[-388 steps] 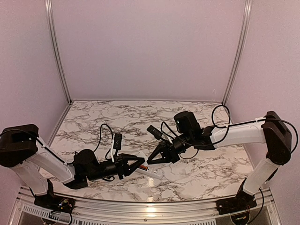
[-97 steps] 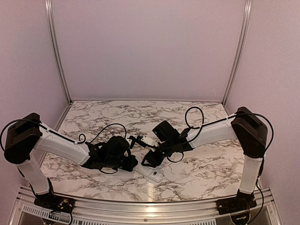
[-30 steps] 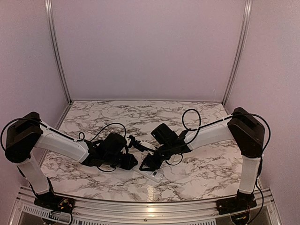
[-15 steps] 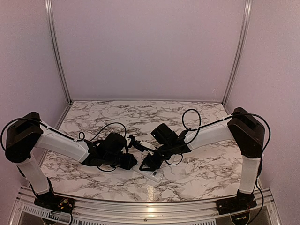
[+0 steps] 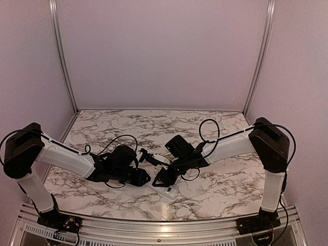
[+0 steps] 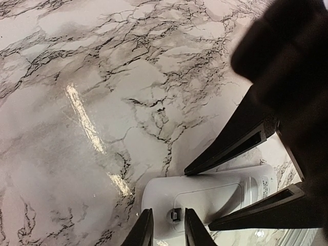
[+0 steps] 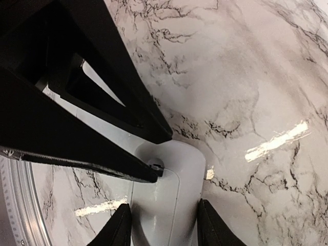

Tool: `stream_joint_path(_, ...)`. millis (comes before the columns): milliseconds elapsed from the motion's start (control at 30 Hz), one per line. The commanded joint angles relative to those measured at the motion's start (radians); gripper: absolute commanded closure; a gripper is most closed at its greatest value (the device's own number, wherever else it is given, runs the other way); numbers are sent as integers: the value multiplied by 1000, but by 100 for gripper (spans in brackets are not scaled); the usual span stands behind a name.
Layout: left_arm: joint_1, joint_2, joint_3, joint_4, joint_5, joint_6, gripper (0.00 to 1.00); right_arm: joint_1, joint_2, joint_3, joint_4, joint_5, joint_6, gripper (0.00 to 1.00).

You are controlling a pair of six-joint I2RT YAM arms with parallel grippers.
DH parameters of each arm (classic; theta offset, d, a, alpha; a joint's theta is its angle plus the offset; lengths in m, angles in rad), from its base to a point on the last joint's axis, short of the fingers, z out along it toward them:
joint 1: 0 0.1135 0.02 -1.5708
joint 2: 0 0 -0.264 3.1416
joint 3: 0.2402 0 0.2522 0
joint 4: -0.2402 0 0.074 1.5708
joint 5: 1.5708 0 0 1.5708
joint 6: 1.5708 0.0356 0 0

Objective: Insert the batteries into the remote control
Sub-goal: Press the battery cover on the remote control.

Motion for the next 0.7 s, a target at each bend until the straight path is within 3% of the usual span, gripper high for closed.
stream_joint_path(0, 8, 33, 4, 15, 18, 3, 79, 8, 48, -22, -63, 43, -31, 59)
stream_joint_path(667, 11, 37, 35, -95, -54, 24, 88, 9, 57, -15, -77, 53, -40, 60)
